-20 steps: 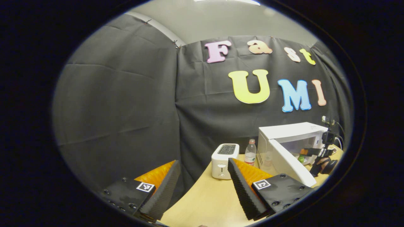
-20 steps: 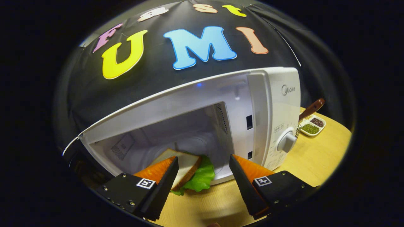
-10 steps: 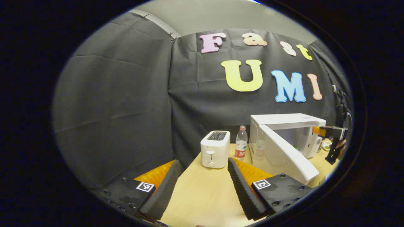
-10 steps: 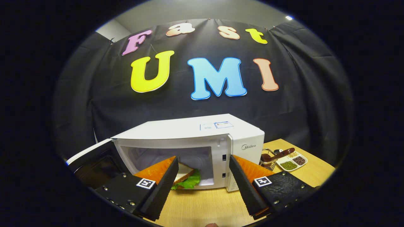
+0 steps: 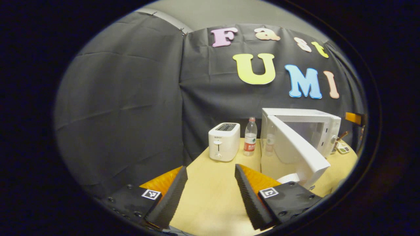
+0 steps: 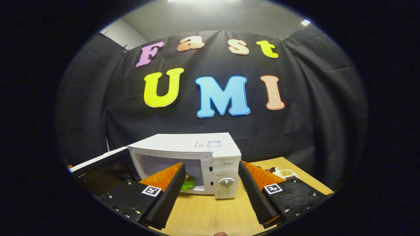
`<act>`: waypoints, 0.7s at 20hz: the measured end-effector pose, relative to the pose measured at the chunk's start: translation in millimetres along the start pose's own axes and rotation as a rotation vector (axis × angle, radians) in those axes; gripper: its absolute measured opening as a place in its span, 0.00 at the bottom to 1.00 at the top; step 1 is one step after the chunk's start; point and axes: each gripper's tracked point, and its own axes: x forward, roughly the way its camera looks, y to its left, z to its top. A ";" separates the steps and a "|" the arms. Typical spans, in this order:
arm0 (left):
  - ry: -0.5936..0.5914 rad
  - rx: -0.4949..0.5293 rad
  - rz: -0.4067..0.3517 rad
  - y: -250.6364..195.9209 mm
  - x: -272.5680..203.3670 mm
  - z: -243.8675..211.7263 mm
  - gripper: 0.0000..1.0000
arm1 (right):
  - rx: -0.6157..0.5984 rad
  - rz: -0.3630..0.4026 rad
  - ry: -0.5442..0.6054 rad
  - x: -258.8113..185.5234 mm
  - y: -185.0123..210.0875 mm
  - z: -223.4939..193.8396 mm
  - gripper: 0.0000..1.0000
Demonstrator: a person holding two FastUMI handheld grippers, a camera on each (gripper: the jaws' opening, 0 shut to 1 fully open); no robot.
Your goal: Open the microwave oven with the left hand, put the food in, and close the microwave oven.
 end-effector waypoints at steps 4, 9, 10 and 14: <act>0.041 -0.007 0.007 -15.7 -5.4 -18.6 0.42 | -0.008 0.002 -0.017 -21.7 -23.3 11.3 0.98; 0.059 -0.028 0.026 -37.7 -11.8 -31.7 0.07 | -0.009 0.016 -0.023 -46.1 -52.5 16.5 0.98; 0.061 -0.030 0.018 -46.6 -13.3 -34.1 0.05 | -0.010 0.018 -0.022 -50.7 -58.6 17.1 0.98; 0.060 0.011 0.019 -67.9 -19.8 -35.4 0.08 | -0.013 0.031 -0.029 -70.1 -80.6 19.8 0.98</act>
